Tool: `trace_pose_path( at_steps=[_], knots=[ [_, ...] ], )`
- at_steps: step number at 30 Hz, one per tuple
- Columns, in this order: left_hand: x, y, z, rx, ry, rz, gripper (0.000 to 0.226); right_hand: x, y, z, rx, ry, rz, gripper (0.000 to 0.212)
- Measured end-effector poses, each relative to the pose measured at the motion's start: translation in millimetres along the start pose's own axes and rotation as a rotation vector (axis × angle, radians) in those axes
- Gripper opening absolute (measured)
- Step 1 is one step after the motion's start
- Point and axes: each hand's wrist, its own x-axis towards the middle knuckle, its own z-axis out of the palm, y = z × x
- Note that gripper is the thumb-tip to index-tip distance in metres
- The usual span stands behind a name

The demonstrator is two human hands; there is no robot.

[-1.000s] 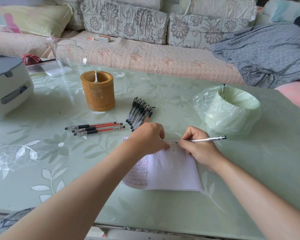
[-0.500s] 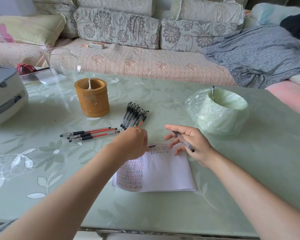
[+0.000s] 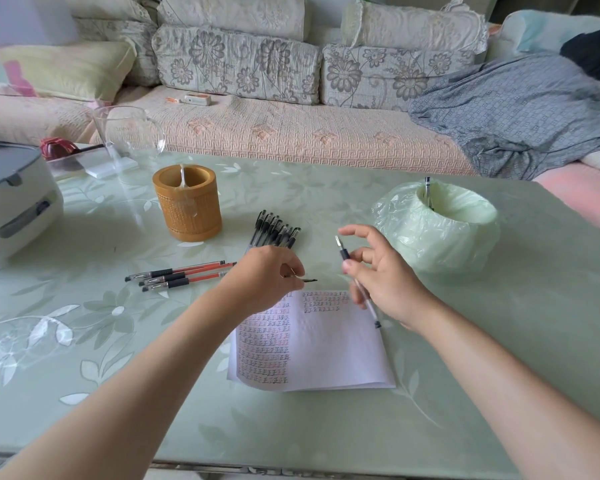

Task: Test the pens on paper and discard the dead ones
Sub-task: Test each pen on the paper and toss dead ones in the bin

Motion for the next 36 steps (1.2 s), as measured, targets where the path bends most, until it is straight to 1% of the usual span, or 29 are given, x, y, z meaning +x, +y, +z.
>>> trace_pose_path(
  at_steps=[2, 3, 5, 7, 9, 13, 16, 19, 21, 22, 23, 25, 27, 29, 32, 36],
  knots=[
    [0, 1, -1, -0.033, 0.006, -0.016, 0.012, 1, 3, 0, -0.127, 0.04, -0.027, 0.045],
    [1, 1, -2, -0.041, 0.011, -0.022, 0.012, 2, 6, 0, -0.211, 0.081, -0.033, 0.041],
    [1, 0, -2, -0.043, 0.02, -0.029, 0.011, 3, 12, 0, -0.401, 0.142, -0.039, 0.025],
    [1, 0, -2, -0.045, 0.017, -0.031, 0.012, 1, 15, -1, -0.561, 0.124, -0.036, 0.015],
    [0, 0, -2, -0.047, 0.009, -0.03, 0.011, -1, 17, 0, -0.664, 0.092, -0.055, 0.014],
    [-1, 2, -2, -0.055, -0.021, 0.004, 0.01, -3, 17, 2, -0.699, 0.039, -0.098, 0.013],
    [-3, 7, 0, -0.065, -0.069, 0.048, 0.009, -4, 16, 6, -0.647, -0.028, -0.137, 0.013],
    [-5, 14, 3, -0.138, -0.107, 0.026, 0.011, -6, 15, 12, -0.651, -0.094, -0.151, 0.017],
    [-5, 17, 5, -0.202, -0.125, -0.022, 0.013, -10, 12, 14, -0.764, -0.121, -0.156, 0.022],
    [-5, 18, 6, -0.226, -0.14, -0.045, 0.014, -12, 9, 15, -0.838, -0.128, -0.171, 0.029],
    [-5, 19, 8, -0.254, -0.158, -0.063, 0.014, -14, 7, 16, -0.915, -0.122, -0.192, 0.037],
    [-8, 23, 11, -0.334, -0.186, -0.086, 0.014, -15, 7, 17, -1.019, -0.078, -0.227, 0.048],
    [-10, 29, 14, -0.406, -0.206, -0.097, 0.02, -14, 8, 16, -1.046, -0.008, -0.258, 0.059],
    [-12, 34, 15, -0.433, -0.229, -0.109, 0.027, -12, 8, 13, -1.072, 0.033, -0.257, 0.065],
    [-13, 36, 18, -0.43, -0.268, -0.148, 0.027, -11, 8, 11, -1.119, 0.041, -0.245, 0.068],
    [-13, 34, 17, -0.508, -0.324, -0.228, 0.019, -10, 15, 15, -1.108, 0.065, -0.376, 0.058]
  ],
)
